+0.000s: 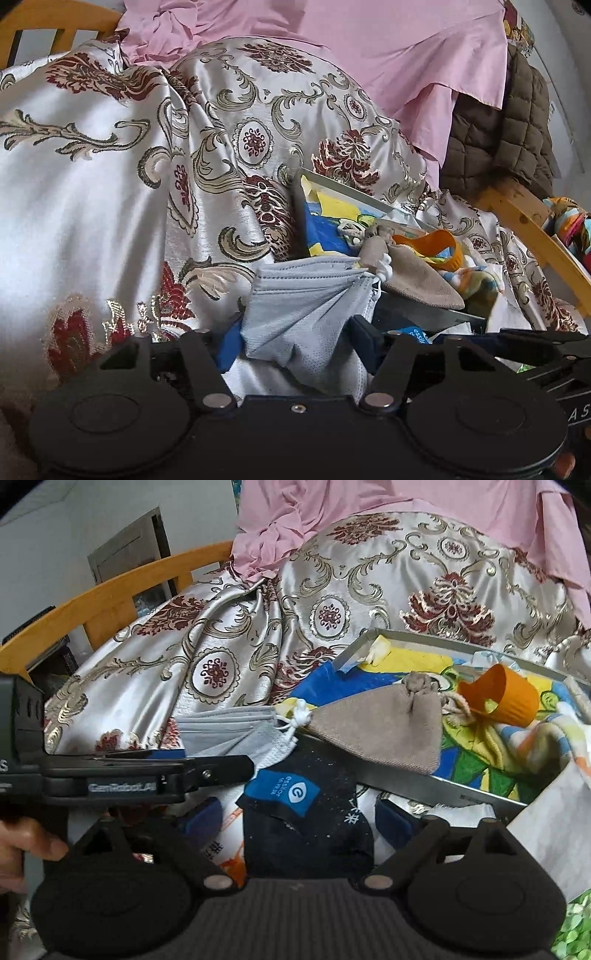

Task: Organize soft objects
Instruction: 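Grasp the grey face mask with the left tool while the right tool grasps the blue-tagged black sock, then lift and carry the grey mask with the left tool while the right tool carries the sock to the tray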

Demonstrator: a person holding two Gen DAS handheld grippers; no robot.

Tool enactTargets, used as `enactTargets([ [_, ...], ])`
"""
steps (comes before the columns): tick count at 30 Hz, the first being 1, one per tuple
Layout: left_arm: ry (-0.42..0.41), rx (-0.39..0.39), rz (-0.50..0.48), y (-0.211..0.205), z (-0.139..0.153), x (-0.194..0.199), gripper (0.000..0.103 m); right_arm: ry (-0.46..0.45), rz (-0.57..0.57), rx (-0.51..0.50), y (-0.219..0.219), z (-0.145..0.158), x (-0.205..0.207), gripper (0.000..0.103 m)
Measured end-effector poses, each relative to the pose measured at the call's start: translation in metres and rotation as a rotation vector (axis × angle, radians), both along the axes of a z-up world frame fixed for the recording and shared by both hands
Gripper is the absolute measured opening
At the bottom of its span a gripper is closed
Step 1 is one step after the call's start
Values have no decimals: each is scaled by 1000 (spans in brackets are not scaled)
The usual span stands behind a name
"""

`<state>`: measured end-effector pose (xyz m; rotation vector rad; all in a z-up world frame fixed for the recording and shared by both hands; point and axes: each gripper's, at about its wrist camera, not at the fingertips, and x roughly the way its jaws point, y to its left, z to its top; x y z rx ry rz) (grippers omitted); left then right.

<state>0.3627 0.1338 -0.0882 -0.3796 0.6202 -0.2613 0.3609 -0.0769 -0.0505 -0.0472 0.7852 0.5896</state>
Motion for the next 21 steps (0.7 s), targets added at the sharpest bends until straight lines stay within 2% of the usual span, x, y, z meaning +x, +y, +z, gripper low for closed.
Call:
enactTargets([
  [8,7,-21,-15,0,-5,2,45,78,-14,85,-4,0,7,69],
  [14,12,-33,-17,0,-6,1,30,82,-29,74,0,6,7,42],
  [16,17,-26,-6,1,-5,1,28,80,-47,68,2,7,7,25],
  [18,20,-37,6,3,-3,1,26,69,-59,53,3,9,7,14],
  [21,21,-53,22,6,1,0,23,33,-72,13,5,12,3,7],
])
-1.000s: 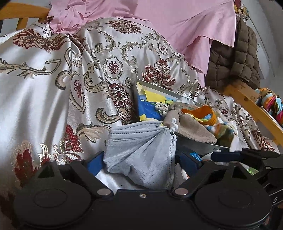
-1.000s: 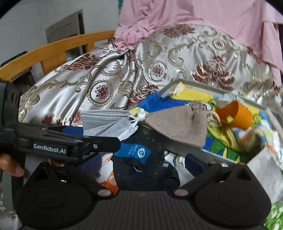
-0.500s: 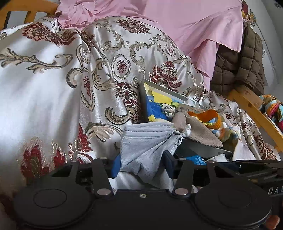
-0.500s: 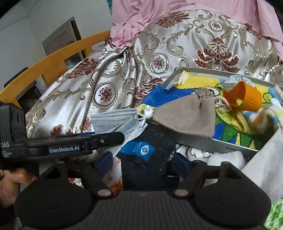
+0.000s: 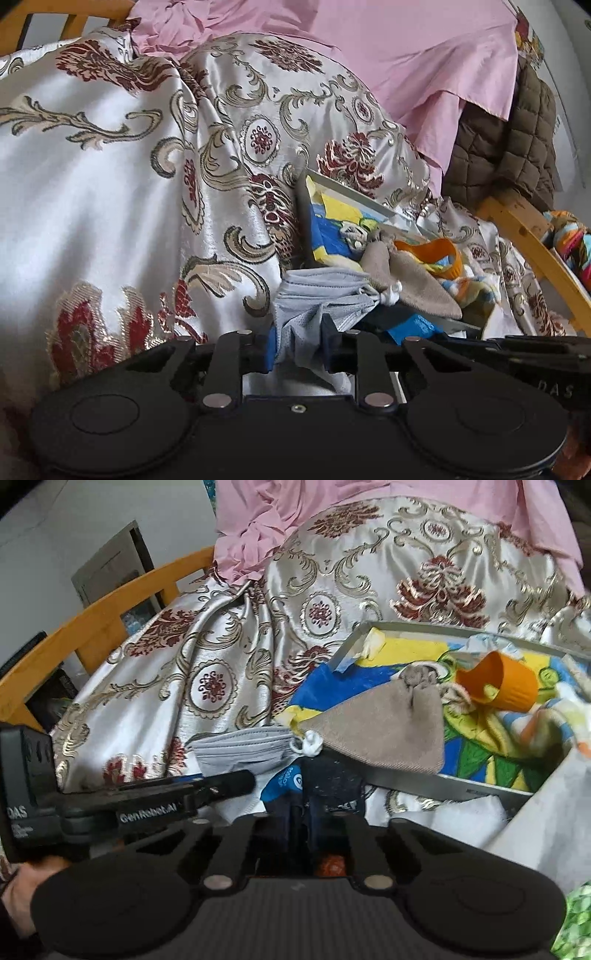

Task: Organize soft objects
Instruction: 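Lift and carry the grey mask with the left tool while the right tool carries the sock to the tray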

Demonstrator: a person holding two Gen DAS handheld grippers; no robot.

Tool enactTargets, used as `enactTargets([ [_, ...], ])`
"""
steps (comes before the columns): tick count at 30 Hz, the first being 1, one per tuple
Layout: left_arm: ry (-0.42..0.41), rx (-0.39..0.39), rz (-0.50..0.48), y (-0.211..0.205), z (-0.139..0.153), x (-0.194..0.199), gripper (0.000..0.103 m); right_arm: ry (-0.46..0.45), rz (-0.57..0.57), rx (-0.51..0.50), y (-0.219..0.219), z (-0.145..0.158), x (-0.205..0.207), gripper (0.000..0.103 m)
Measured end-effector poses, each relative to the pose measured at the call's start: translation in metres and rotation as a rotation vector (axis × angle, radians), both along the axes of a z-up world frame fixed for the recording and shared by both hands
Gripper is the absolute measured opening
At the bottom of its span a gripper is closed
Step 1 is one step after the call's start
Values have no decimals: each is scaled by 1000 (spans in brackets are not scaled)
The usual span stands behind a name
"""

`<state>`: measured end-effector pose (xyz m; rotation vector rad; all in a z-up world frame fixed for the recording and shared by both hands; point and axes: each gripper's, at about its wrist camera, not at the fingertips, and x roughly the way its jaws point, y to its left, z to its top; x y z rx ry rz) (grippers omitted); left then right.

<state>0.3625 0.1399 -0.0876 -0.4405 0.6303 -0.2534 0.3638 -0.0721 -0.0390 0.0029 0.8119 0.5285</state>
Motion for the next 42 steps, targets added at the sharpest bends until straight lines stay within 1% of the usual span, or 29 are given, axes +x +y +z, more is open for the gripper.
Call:
enactTargets([
  [3,-11,-21,23,3,8,-2,20,-47,8,-33,2,6,-7,5],
  [5,-21,-53,53,7,13,-5,19,-77,19,-41,2,13,-12,5],
  [9,-51,-98,100,12,20,-10,17,-133,38,0,0,30,-15,5],
  [11,-86,-127,122,15,24,-13,16,-162,39,12,-1,38,-13,5],
  [15,-178,-213,175,25,34,-18,16,-225,30,39,-3,55,-9,5],
  [19,-207,-247,182,24,41,-1,16,-279,10,63,-9,70,1,5],
  [21,-216,-260,167,18,44,12,16,-297,-6,65,-11,77,11,5],
  [22,-222,-259,155,14,44,17,17,-304,-14,64,-12,80,17,5],
  [24,-231,-232,116,2,46,31,17,-316,-31,51,-13,84,28,5],
  [27,-218,-195,72,-12,43,50,17,-326,-67,25,-12,88,48,5],
  [30,-201,-129,10,-22,38,65,17,-324,-120,6,-9,85,65,5],
  [33,-194,-76,-41,-24,35,78,17,-307,-168,-22,-4,74,80,5],
  [38,-180,-82,-70,-19,22,95,17,-271,-224,-21,0,54,95,5],
  [42,-142,-99,-102,-20,13,105,18,-258,-259,-71,5,41,103,5],
])
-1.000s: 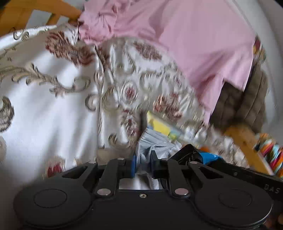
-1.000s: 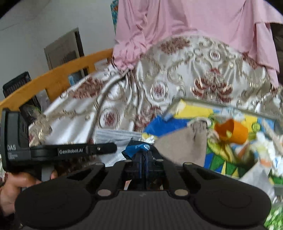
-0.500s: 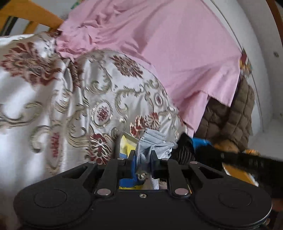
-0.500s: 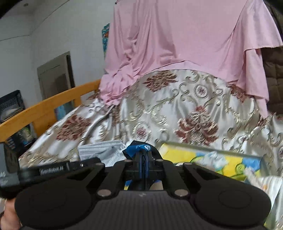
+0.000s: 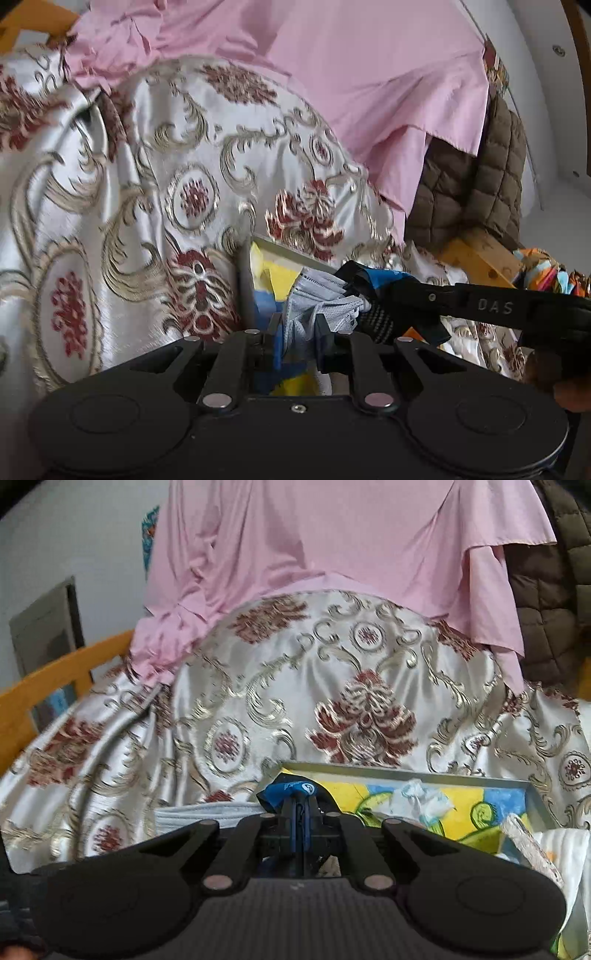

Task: Organize soft objects
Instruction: 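Lift and carry the grey mask with the left tool while the right tool carries the sock to the tray, then open the left tool over the tray while the right tool releases the sock into it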

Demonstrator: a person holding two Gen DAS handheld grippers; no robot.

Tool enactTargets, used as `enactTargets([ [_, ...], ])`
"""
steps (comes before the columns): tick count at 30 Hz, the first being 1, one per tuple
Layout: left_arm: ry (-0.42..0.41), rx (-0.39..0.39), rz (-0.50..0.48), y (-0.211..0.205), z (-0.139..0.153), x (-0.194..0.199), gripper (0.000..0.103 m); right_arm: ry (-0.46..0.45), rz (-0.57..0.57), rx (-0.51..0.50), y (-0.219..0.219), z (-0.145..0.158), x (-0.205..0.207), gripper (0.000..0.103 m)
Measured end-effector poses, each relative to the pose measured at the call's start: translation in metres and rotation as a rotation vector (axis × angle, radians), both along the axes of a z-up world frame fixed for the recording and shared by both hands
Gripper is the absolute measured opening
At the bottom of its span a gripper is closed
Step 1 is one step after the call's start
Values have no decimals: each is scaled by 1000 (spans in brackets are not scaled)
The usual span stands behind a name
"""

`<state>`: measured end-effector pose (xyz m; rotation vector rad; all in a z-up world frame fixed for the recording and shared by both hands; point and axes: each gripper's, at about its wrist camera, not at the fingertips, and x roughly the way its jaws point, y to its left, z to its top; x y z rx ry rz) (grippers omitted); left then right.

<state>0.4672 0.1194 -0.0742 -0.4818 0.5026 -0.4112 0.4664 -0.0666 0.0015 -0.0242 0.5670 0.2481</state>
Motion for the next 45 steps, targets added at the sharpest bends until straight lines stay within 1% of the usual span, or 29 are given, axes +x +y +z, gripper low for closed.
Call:
enactTargets([
  [3,44,16,-43,-5,-5,5,18,17,-30,-23,2,-9,3,5],
  [9,45,25,-47,-6,-4,7,22,54,-103,-34,-6,-24,7,6],
  [11,45,35,-49,-7,-5,7,25,69,-112,-29,-11,-27,7,8],
  [14,39,40,-51,-8,-4,6,28,70,-115,-22,-16,-29,3,14],
  [17,26,59,-47,-11,-2,4,33,71,-115,-13,-19,-28,0,22],
  [18,22,64,-43,-12,-1,3,35,71,-116,-12,-20,-28,-2,28],
  [19,19,67,-37,-12,0,1,38,70,-115,-11,-21,-26,-3,33],
  [20,17,70,-33,-12,1,-1,41,67,-111,-9,-22,-25,-5,35],
  [21,15,74,-29,-13,2,-3,42,65,-107,-10,-22,-24,-7,40],
  [22,9,80,-20,-14,5,-6,46,63,-102,-11,-22,-23,-10,47],
  [23,2,89,-6,-14,7,-9,52,59,-96,-11,-24,-21,-13,49],
  [25,-6,110,20,-15,12,-16,60,51,-83,-6,-28,-18,-22,58],
  [26,-6,118,27,-15,14,-19,62,46,-76,-3,-30,-16,-26,60],
  [28,-1,129,24,-16,19,-25,65,29,-63,-5,-35,-11,-35,68],
  [31,6,155,23,-20,23,-33,72,-3,-62,6,-48,-4,-51,78],
  [35,30,201,18,-31,26,-46,73,-15,-75,50,-71,7,-70,83],
  [38,26,220,33,-37,33,-62,73,-41,-72,64,-85,15,-87,87],
  [39,17,231,41,-39,39,-69,74,-51,-72,67,-89,18,-92,89],
  [41,-4,247,53,-43,50,-82,81,-73,-74,77,-97,23,-104,92],
  [45,-67,295,65,-53,73,-116,85,-114,-79,92,-110,33,-127,96],
])
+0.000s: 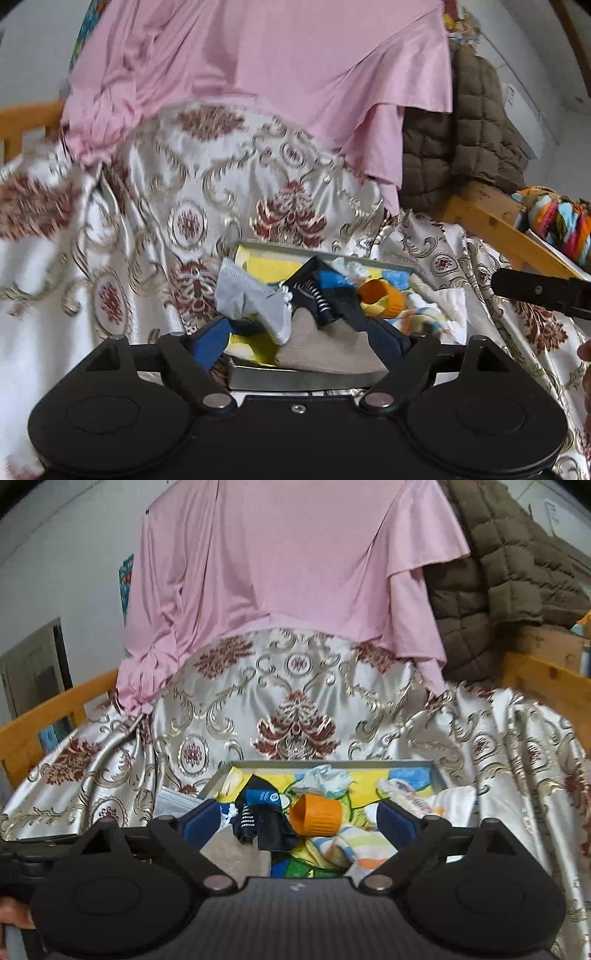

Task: Organize soft objects
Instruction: 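Open the left tool over the tray while the right tool releases the sock into it, then withdraw both open tools from the tray back toward the pile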

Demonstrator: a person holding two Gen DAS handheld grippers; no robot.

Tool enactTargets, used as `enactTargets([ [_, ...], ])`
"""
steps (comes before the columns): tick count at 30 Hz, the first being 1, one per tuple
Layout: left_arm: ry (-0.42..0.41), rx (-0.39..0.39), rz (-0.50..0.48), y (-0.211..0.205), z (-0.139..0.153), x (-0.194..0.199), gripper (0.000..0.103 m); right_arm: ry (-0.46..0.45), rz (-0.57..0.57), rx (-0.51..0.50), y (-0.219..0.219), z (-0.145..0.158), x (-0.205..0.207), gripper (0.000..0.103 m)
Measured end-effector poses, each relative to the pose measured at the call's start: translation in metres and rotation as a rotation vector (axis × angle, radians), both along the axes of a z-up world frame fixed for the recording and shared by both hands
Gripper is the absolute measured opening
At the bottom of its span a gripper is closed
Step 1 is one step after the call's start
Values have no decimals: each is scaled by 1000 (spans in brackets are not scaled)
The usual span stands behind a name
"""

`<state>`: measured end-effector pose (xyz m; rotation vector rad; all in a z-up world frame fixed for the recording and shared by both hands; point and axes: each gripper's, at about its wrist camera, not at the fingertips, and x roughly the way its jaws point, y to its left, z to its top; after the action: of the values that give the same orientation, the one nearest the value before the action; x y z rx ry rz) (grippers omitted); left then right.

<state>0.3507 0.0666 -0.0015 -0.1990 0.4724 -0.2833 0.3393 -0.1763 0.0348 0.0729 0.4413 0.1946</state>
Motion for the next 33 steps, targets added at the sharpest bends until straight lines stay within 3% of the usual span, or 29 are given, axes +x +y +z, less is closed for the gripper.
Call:
enactTargets([
  [10,-117,23,21,-32,41,-80,102,-103,21,-18,-25,17,-70,102],
  [14,-144,21,26,-45,44,-112,102,-120,21,-27,-36,18,-98,103],
  [25,-137,10,34,-64,31,-184,102,-150,7,-50,-61,10,-172,103],
  [33,-78,6,27,-74,15,-221,102,-123,5,-64,-67,-6,-212,103],
])
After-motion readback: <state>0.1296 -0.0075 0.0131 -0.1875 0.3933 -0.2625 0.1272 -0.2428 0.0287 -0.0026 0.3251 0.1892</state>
